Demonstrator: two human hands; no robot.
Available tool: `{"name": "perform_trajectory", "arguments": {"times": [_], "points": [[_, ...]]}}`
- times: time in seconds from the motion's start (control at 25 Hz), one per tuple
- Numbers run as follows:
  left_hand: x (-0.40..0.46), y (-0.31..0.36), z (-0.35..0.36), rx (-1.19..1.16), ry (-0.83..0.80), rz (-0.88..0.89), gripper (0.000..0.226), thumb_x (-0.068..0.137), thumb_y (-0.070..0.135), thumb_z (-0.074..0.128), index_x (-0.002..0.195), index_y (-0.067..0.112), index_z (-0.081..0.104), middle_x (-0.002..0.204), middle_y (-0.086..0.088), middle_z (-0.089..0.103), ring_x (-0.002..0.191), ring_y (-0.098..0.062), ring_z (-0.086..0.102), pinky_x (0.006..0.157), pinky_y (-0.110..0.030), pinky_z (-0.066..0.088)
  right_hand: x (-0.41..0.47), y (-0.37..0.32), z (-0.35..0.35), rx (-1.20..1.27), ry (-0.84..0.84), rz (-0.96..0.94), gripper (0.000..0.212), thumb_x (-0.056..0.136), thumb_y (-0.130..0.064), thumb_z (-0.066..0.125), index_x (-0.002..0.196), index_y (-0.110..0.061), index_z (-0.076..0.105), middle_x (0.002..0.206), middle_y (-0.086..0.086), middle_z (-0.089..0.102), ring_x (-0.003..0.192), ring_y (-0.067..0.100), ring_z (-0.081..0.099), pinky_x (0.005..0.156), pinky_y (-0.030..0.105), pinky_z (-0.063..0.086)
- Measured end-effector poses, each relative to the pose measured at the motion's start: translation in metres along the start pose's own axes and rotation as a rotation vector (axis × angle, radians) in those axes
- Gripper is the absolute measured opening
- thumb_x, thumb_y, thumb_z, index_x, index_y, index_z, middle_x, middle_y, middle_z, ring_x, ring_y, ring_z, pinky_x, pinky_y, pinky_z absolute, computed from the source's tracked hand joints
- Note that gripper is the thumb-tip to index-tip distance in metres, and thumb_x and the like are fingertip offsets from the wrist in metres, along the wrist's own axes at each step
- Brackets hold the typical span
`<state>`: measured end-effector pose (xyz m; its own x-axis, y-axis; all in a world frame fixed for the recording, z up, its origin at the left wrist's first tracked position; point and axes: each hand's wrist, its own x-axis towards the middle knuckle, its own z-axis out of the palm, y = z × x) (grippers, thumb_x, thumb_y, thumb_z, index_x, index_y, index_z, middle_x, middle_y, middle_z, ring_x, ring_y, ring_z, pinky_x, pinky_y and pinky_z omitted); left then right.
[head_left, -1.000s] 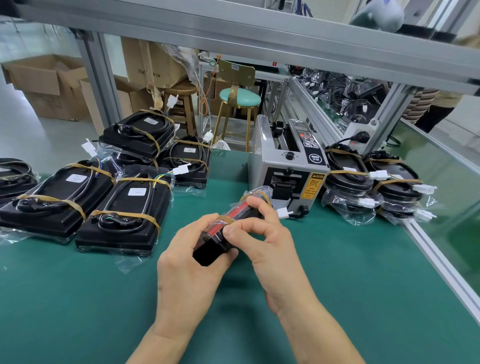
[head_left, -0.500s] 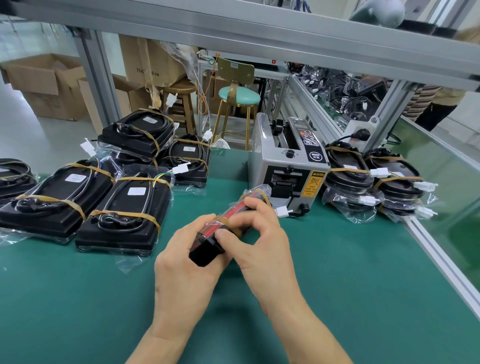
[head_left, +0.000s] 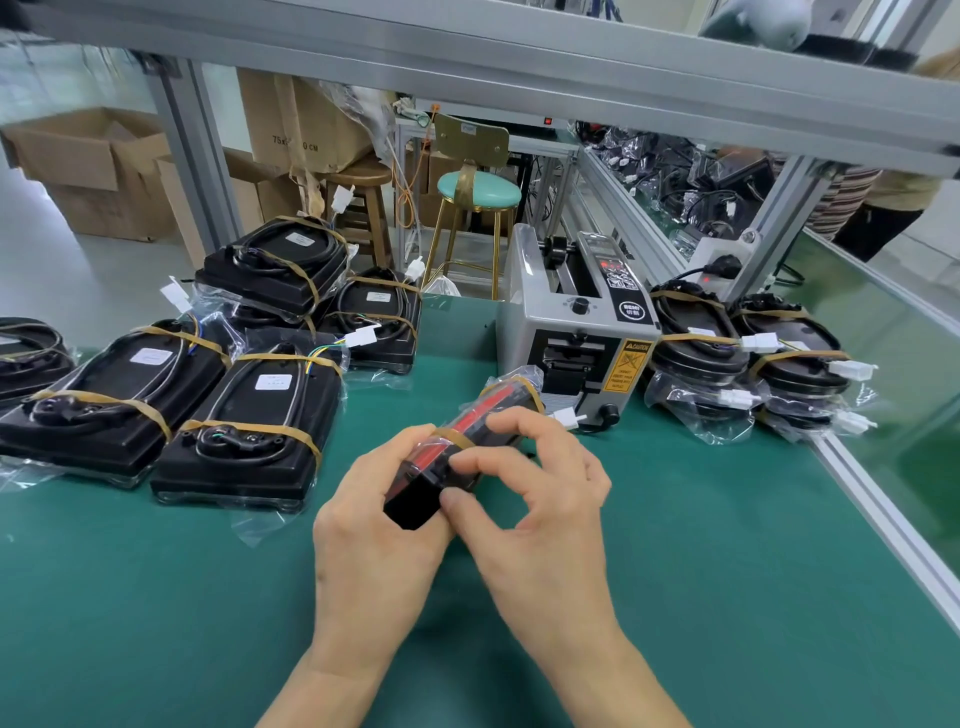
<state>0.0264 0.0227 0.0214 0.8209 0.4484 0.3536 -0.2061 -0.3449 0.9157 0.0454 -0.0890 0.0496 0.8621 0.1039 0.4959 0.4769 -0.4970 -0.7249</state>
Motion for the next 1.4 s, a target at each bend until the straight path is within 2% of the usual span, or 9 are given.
{"name": "perform_trajectory", "arguments": {"times": [0.28,0.44,0.68,0.88,1.04,1.12,1.2,1.28,1.4], "points": [[0.000,0.003,0.001,0.014,0.012,-0.002,0.057,0.067,-0.004,0.070,0.108,0.035,0.066,0.103,0.011,0.069,0.099,-0.008,0.064,0.089,-0.032,0.051,0.003,-0.002,-0.002,-0.336,0.064,-0.309,0.007,0.080,-0.025,0.069,0.085,-0.029,0.072,0.109,-0.011,0.062,0.107,0.013,0.055,0.102,0.047,0.023],[0.000,0.002,-0.003,-0.025,0.003,0.002,0.061,0.066,-0.008,0.071,0.101,0.041,0.066,0.098,0.014,0.070,0.094,-0.006,0.066,0.084,-0.024,0.051,-0.009,-0.001,0.005,-0.375,-0.008,-0.451,0.028,0.080,-0.014,0.053,0.093,-0.031,0.070,0.118,-0.012,0.059,0.116,0.014,0.051,0.104,0.048,0.021],[0.003,-0.001,-0.005,-0.065,0.006,-0.020,0.054,0.060,0.006,0.083,0.107,0.029,0.068,0.100,0.016,0.070,0.093,0.003,0.064,0.080,-0.003,0.041,0.009,0.017,-0.003,-0.442,-0.059,-0.372,0.036,0.085,-0.023,0.050,0.113,-0.038,0.067,0.121,-0.010,0.059,0.120,0.016,0.051,0.106,0.052,0.020],[0.008,-0.009,-0.020,-0.109,-0.092,0.027,0.059,0.054,0.005,0.087,0.098,0.039,0.068,0.099,0.016,0.071,0.092,0.000,0.066,0.084,-0.008,0.045,0.015,0.034,-0.005,-0.365,-0.015,-0.352,0.034,0.082,-0.022,0.057,0.112,-0.031,0.067,0.125,-0.008,0.056,0.125,0.012,0.045,0.108,0.047,0.018],[0.018,-0.017,-0.049,-0.203,-0.228,-0.011,0.066,0.047,0.006,0.085,0.105,0.032,0.069,0.104,0.006,0.073,0.098,-0.010,0.067,0.091,-0.017,0.048,0.046,0.052,-0.027,-0.221,-0.381,-0.134,0.046,0.080,-0.043,0.062,0.125,-0.034,0.061,0.140,-0.019,0.044,0.138,-0.002,0.023,0.116,0.038,0.003],[0.022,-0.014,-0.057,-0.188,-0.317,-0.043,0.069,0.052,0.007,0.085,0.112,0.035,0.066,0.111,0.007,0.070,0.106,-0.011,0.064,0.096,-0.018,0.045,0.056,0.061,-0.034,-0.104,-0.541,-0.084,0.050,0.081,-0.046,0.067,0.129,-0.034,0.057,0.135,-0.020,0.048,0.132,-0.008,0.032,0.116,0.032,0.014],[0.025,-0.003,-0.058,0.013,-0.341,0.081,0.065,0.065,0.019,0.084,0.121,0.039,0.059,0.127,0.011,0.061,0.120,-0.007,0.054,0.103,-0.018,0.037,0.063,0.064,-0.037,0.024,-0.616,-0.040,0.048,0.085,-0.035,0.071,0.131,-0.030,0.057,0.132,-0.014,0.053,0.124,-0.006,0.042,0.110,0.018,0.027],[0.031,0.013,-0.048,0.290,-0.327,0.348,0.060,0.069,0.034,0.065,0.128,0.031,0.054,0.137,0.012,0.050,0.130,-0.008,0.042,0.109,-0.023,0.028,0.067,0.066,-0.036,0.050,-0.649,-0.020,0.046,0.087,-0.031,0.070,0.130,-0.028,0.057,0.130,-0.011,0.053,0.122,-0.003,0.045,0.106,0.012,0.029],[0.041,0.032,-0.026,0.548,-0.399,0.586,0.042,0.082,0.042,0.052,0.117,0.023,0.064,0.125,0.009,0.058,0.117,-0.013,0.052,0.100,-0.028,0.035,0.072,0.069,-0.034,0.107,-0.681,0.023,0.039,0.090,-0.027,0.066,0.128,-0.025,0.059,0.126,-0.006,0.056,0.116,0.001,0.050,0.102,0.014,0.035]]}}
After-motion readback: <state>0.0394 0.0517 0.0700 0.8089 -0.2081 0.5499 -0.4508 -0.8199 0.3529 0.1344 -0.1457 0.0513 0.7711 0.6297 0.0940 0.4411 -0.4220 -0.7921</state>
